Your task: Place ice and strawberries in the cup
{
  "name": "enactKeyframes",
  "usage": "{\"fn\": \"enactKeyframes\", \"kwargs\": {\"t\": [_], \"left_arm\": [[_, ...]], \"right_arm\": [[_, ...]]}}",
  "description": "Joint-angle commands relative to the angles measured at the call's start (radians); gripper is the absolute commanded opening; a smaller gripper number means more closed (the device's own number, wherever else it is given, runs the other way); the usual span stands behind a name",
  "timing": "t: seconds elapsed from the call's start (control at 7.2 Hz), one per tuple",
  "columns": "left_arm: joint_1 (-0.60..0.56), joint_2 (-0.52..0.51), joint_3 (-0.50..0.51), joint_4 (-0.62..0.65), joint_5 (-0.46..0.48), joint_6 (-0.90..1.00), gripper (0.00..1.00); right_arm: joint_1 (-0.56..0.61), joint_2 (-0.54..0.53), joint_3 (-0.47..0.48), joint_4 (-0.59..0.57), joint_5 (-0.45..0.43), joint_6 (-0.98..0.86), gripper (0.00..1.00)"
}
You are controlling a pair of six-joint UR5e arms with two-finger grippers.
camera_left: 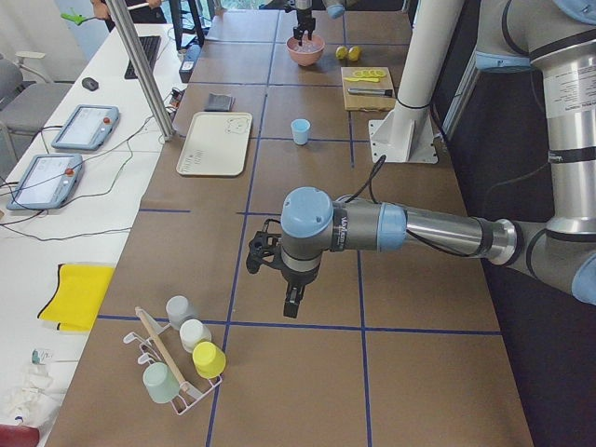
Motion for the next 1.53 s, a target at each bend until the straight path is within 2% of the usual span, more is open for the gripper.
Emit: {"fn": "enactKeyframes", "kwargs": {"t": [0.0, 0.28, 0.42, 0.56, 0.83, 1.11, 1.39], "left_arm": [[0.000, 0.000, 0.001, 0.000, 0.001, 0.000, 1.00], [0.000, 0.000, 0.000, 0.000, 0.001, 0.000, 1.00], [0.000, 0.000, 0.000, 0.000, 0.001, 0.000, 1.00], [0.000, -0.001, 0.000, 0.000, 0.001, 0.000, 1.00], [0.000, -0.001, 0.000, -0.002, 0.001, 0.000, 1.00], [0.000, -0.001, 0.000, 0.000, 0.001, 0.000, 1.00], [-0.001, -0.001, -0.012, 0.000, -0.001, 0.000, 1.00]], "right_arm": [[-0.002, 0.001, 0.001, 0.002, -0.004, -0.006, 0.63], [-0.002, 0.002, -0.001, 0.002, -0.006, -0.006, 0.57], [-0.002, 0.002, -0.001, 0.002, -0.012, -0.006, 0.48], [-0.002, 0.002, -0.001, 0.002, -0.015, -0.008, 0.30], [-0.002, 0.004, 0.004, 0.002, -0.018, -0.012, 0.07], [-0.001, 0.004, 0.033, 0.002, -0.023, -0.014, 0.00], [0.002, -0.006, 0.146, -0.021, -0.058, -0.005, 0.00]]}}
